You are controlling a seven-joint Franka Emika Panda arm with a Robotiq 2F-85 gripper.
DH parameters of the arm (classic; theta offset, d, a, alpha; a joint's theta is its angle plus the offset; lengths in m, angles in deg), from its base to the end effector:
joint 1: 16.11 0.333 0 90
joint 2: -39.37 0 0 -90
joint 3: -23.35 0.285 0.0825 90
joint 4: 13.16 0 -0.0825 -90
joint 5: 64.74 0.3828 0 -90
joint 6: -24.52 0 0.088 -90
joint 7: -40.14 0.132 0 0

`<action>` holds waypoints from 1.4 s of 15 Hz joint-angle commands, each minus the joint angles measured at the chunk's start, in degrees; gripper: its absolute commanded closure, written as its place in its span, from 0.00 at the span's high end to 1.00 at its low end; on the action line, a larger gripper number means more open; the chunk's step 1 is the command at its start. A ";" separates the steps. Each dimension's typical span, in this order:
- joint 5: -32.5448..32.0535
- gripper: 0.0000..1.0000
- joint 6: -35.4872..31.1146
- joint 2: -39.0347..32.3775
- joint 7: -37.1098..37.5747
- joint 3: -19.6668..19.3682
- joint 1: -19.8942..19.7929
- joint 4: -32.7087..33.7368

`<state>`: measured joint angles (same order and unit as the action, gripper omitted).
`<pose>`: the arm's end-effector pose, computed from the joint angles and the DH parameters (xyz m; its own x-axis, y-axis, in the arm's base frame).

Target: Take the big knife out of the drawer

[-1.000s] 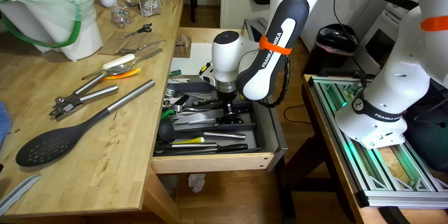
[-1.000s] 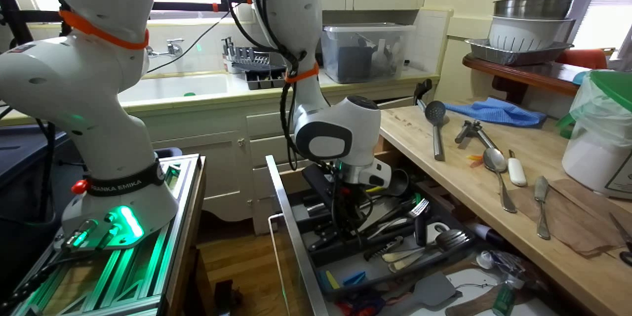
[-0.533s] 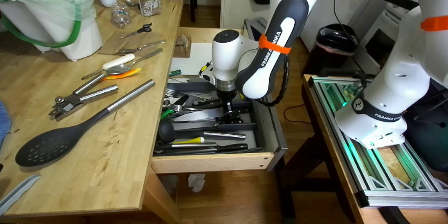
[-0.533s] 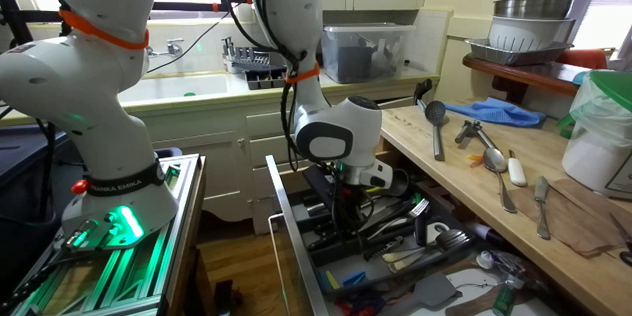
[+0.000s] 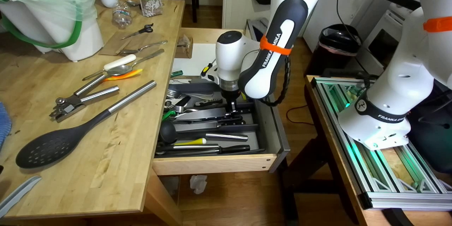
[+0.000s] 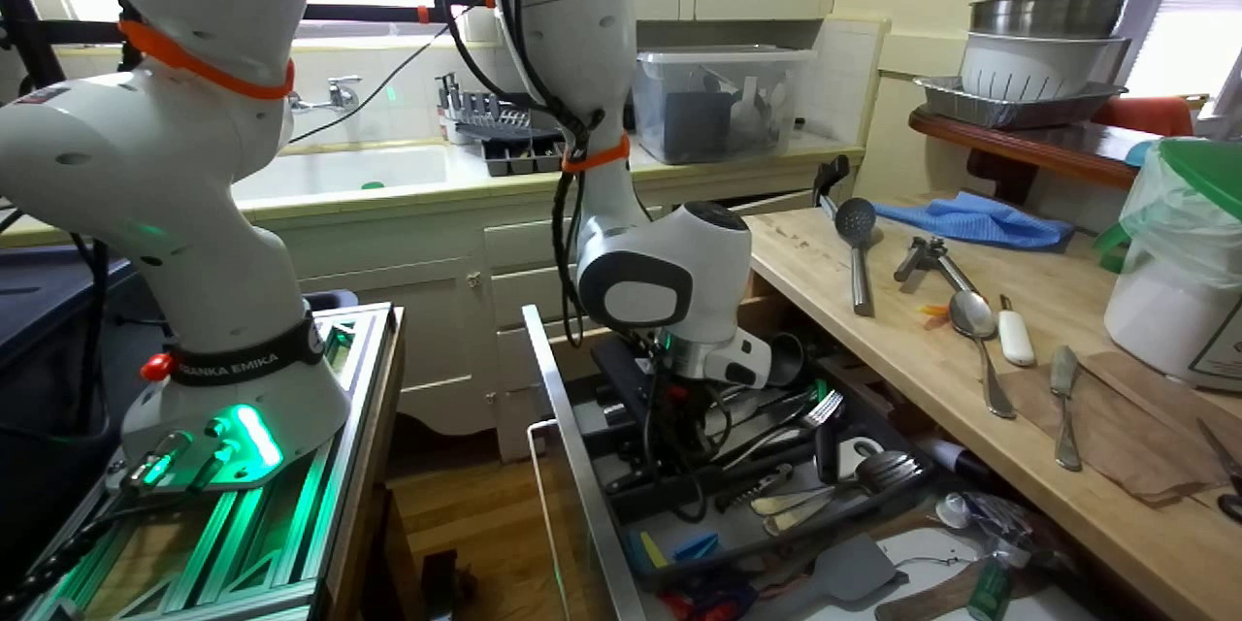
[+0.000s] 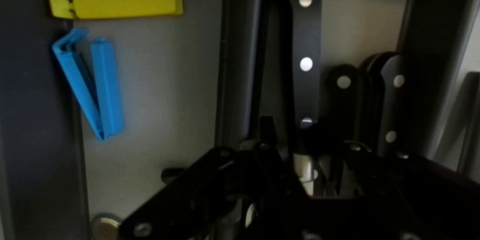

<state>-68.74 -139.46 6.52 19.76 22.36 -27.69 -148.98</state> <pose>0.4463 -0.0977 0.0298 0.9751 0.2047 -0.0856 0.2048 -0.9788 -0.0072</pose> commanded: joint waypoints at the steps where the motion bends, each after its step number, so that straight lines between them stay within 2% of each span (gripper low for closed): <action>1: -1.35 0.32 -0.21 -1.95 0.34 0.13 -0.41 0.84; 2: -1.36 0.29 -0.28 -2.13 0.34 0.20 -0.39 0.83; 3: -1.57 0.14 -0.57 -2.16 0.44 0.08 -0.09 0.76; 4: -1.58 0.05 -0.57 -2.15 0.57 0.02 0.04 0.72; 5: -1.60 0.07 -0.57 -2.01 0.68 0.02 0.13 0.61; 6: -1.79 0.01 -0.68 -1.57 0.97 -0.24 0.47 0.34; 8: -2.03 0.05 -0.60 -0.26 1.81 -0.83 1.30 -0.47; 15: -1.66 0.05 2.51 8.92 4.88 -1.15 3.64 -5.98; 21: -2.70 0.05 3.87 16.03 11.08 -4.58 7.37 -9.30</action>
<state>-69.57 -138.07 17.55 26.79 19.97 -22.37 -155.57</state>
